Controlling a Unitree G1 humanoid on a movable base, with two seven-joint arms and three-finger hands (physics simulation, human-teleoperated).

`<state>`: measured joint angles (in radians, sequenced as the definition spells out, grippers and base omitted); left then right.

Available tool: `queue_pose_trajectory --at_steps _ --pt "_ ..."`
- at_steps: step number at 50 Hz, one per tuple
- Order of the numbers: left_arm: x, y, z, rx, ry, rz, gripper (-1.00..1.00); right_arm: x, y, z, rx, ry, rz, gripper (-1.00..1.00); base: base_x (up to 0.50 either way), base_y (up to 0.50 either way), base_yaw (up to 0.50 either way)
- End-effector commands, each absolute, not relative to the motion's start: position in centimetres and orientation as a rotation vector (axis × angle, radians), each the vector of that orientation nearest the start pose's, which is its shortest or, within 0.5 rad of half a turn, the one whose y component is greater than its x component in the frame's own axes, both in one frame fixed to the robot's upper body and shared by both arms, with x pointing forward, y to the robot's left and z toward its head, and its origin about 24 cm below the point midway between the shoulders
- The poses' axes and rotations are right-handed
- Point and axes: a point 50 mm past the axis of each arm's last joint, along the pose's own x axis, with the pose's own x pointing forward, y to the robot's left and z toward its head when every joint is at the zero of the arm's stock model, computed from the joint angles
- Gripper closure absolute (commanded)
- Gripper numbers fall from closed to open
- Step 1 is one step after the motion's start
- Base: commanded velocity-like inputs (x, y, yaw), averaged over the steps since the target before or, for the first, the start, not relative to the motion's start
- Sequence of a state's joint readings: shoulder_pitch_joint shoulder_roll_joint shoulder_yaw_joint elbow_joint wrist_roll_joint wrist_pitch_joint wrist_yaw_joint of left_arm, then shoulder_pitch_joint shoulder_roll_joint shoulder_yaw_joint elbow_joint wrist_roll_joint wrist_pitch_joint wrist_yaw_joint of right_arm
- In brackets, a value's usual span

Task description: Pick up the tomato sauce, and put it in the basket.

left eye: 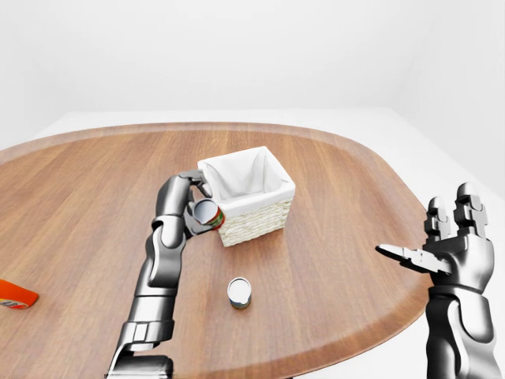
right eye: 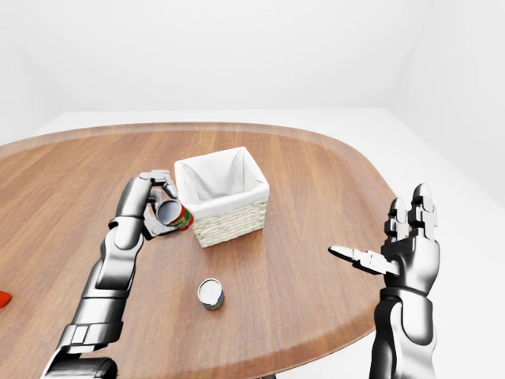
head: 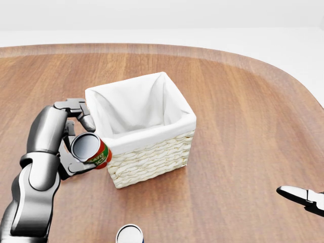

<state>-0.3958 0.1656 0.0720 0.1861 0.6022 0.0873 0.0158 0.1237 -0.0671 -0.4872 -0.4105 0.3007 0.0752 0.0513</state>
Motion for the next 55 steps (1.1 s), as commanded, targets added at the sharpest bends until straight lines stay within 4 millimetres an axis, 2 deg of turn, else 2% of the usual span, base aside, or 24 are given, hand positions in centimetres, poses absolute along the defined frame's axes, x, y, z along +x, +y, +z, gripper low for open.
queue_pose_trajectory --at_steps 1,3,6,10,12,14,19,21,23,24,25,32,34,37,42,48,52,55 --pt "37.0 14.9 19.9 0.652 -0.366 0.128 1.0 19.6 -26.9 11.4 0.104 -0.298 -0.38 -1.0 0.0 0.0 0.0" --pt "39.1 14.5 20.4 0.633 -0.313 0.132 1.0 19.7 -26.9 11.2 0.104 -0.296 -0.379 -1.0 0.0 0.0 0.0" --pt "40.9 13.9 21.4 0.642 -0.265 0.146 1.0 19.7 -26.8 11.3 0.104 -0.296 -0.377 -1.0 0.0 0.0 0.0" --pt "42.7 13.2 22.6 0.696 -0.251 0.156 1.0 19.7 -26.8 11.2 0.105 -0.296 -0.376 -1.0 0.0 0.0 0.0" --pt "42.9 12.6 22.4 0.69 -0.24 0.115 1.0 19.7 -26.8 11.2 0.107 -0.296 -0.376 -1.0 0.0 0.0 0.0" --pt "43.0 12.6 22.1 0.742 -0.241 0.14 1.0 19.7 -26.8 11.3 0.107 -0.298 -0.376 -1.0 0.0 0.0 0.0" --pt "43.2 12.3 22.3 0.74 -0.204 0.155 1.0 19.9 -26.6 11.1 0.105 -0.293 -0.37 -1.0 0.0 0.0 0.0" --pt "43.3 12.2 21.8 0.593 -0.123 0.113 1.0 19.8 -26.7 11.1 0.107 -0.295 -0.372 -1.0 0.0 0.0 0.0" --pt "43.3 12.2 21.5 0.656 -0.106 0.147 1.0 19.9 -26.6 11.2 0.107 -0.295 -0.371 -1.0 0.0 0.0 0.0" --pt "43.3 12.2 21.0 0.586 -0.044 0.137 1.0 20.0 -26.5 11.1 0.107 -0.294 -0.367 -1.0 0.0 0.0 0.0" --pt "43.2 12.1 20.8 0.657 -0.051 0.153 1.0 20.0 -26.5 11.0 0.107 -0.292 -0.365 -1.0 0.0 0.0 0.0" --pt "43.2 12.0 19.6 0.569 0.041 0.094 1.0 20.3 -26.2 11.0 0.102 -0.289 -0.356 -1.0 0.0 0.0 0.0" --pt "43.2 12.1 19.7 0.639 0.023 0.116 1.0 20.1 -26.3 11.0 0.104 -0.289 -0.358 -1.0 0.0 0.0 0.0" --pt "43.3 11.9 20.1 0.605 0.023 0.097 1.0 20.2 -26.2 11.3 0.102 -0.292 -0.359 -1.0 0.0 0.0 0.0" --pt "43.2 11.2 20.0 0.7 0.0 0.101 1.0 20.2 -26.2 11.0 0.105 -0.289 -0.356 -1.0 0.0 0.0 0.0" --pt "43.0 11.2 19.0 0.761 -0.007 0.146 1.0 20.0 -26.4 11.3 0.11 -0.296 -0.359 -1.0 0.0 0.0 0.0" --pt "42.7 11.5 17.3 0.8 0.019 0.158 1.0 20.1 -26.4 11.2 0.112 -0.297 -0.358 -1.0 0.0 0.0 0.0" --pt "42.6 11.7 17.1 0.813 0.021 0.166 1.0 20.1 -26.4 11.2 0.111 -0.297 -0.357 -1.0 0.0 0.0 0.0"
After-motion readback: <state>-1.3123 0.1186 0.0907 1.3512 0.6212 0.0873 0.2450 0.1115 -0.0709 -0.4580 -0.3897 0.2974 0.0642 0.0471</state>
